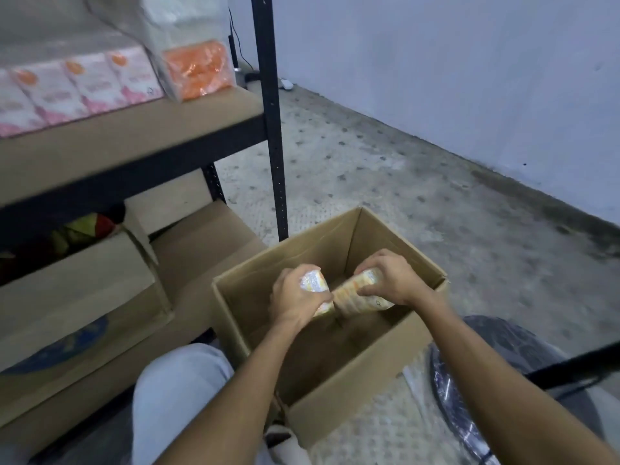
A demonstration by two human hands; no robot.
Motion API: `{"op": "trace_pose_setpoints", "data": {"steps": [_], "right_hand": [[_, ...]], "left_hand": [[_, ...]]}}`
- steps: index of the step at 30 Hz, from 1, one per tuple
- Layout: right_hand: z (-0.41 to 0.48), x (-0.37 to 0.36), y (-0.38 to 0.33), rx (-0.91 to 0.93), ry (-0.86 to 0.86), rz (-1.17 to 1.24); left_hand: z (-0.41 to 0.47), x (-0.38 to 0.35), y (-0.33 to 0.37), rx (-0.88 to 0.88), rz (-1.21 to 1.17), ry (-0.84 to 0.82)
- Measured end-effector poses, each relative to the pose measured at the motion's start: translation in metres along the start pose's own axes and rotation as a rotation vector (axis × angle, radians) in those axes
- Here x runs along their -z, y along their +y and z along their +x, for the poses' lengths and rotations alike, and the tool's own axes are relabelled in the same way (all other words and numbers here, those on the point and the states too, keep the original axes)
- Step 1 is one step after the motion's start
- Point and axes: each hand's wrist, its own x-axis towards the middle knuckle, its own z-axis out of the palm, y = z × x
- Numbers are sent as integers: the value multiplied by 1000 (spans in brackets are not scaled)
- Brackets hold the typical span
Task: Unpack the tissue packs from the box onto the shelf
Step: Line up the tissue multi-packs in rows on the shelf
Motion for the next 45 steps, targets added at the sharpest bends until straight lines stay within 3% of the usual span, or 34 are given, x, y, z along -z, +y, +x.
{"op": "trace_pose_setpoints", "data": {"steps": [28, 35, 45], "right_hand": [[-141, 160, -260, 547, 753, 134], [-130, 178, -303, 739, 798, 329], [-53, 130, -346, 809, 622, 570]], "left_hand": [[-126, 325, 105, -538, -292, 420], [-148, 405, 93, -637, -236, 537], [-146, 457, 28, -620, -226, 586]]}}
